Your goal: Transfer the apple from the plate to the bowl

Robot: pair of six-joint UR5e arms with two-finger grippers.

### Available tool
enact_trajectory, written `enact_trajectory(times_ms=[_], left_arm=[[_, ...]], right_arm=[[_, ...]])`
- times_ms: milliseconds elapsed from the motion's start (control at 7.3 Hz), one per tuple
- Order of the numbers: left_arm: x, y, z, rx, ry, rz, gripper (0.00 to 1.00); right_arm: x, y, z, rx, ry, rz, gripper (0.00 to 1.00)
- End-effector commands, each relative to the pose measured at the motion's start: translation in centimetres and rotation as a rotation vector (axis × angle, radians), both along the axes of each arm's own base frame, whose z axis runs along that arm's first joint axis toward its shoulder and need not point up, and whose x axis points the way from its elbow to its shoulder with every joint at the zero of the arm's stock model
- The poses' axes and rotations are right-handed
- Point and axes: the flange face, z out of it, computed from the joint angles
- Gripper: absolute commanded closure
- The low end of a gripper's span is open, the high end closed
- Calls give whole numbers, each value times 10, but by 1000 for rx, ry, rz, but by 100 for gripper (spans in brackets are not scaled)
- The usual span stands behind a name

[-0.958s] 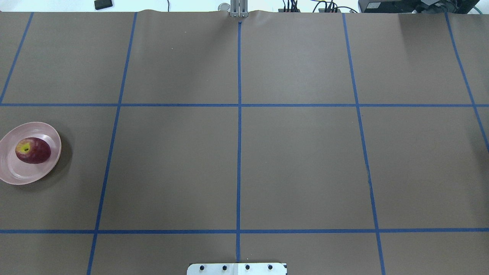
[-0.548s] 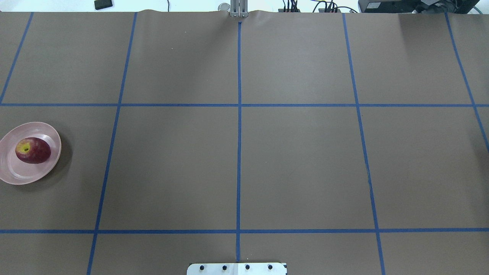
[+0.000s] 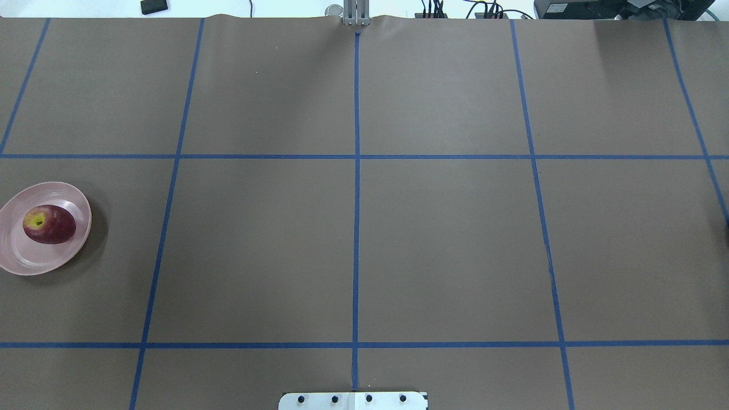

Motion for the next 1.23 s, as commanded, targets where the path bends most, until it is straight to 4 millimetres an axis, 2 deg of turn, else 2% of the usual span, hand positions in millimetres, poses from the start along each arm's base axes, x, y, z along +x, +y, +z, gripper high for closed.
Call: enact_trajectory(times_ms=[0, 137, 274, 411, 685, 821, 958, 1095], left_arm=[[0, 1, 1, -4, -1, 0, 2], [0, 1, 3, -7, -2, 0, 2], [0, 2, 3, -8, -1, 1, 2], [0, 2, 6, -12, -1, 2, 2], [0, 1, 7, -16, 0, 2, 2], [0, 0, 7, -18, 1, 3, 2], [0, 0, 8, -21, 2, 2, 2], [0, 2, 5, -17, 6, 4, 2]], right_arm=[[5, -27, -35, -23, -137, 84, 100], [2, -42, -53, -23, -208, 100, 100], [-2, -83, -92, 12, -231, 111, 100], [-14, -127, -151, -3, -249, 163, 100], [-90, -193, -287, -19, -277, 150, 100], [-125, -216, -347, -34, -293, 154, 100], [-180, -223, -405, -71, -299, 146, 100], [-247, -215, -465, -74, -276, 145, 100]])
